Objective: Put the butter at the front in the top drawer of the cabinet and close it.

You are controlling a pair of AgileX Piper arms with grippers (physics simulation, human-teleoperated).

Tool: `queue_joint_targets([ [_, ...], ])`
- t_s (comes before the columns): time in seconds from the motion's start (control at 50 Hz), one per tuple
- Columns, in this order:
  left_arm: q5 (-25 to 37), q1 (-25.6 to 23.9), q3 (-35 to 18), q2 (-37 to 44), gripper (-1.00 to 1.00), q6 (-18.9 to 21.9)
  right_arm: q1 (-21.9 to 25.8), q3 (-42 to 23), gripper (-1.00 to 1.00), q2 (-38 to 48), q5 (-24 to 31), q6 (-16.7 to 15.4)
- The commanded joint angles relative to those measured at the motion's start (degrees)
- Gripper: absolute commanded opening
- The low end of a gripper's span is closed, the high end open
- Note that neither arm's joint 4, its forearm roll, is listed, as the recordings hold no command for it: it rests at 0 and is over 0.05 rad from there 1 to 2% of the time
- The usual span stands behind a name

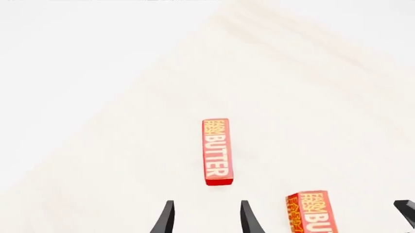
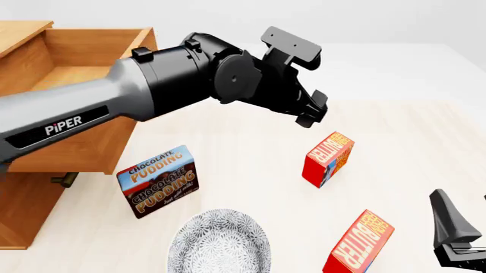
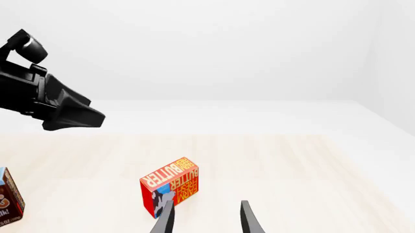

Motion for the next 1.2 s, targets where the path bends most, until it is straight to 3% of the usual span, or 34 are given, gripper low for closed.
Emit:
queue_joint_targets([
  [0.02,-1.2,-1.1,-4.1,5.0,1.0,-1.4,0.0,0.1,1.0,-0.1,0.0,0.0],
  [0.52,-5.8,-1.8,-9.0,13.3,1.0,-5.5,0.0,0.1,1.0,0.1,-0.2,0.0],
  [1.2,-15.8,-1.4,-3.0,16.8,1.0,-10.7,0.0,0.1,1.0,0.1,-0.2,0.0],
])
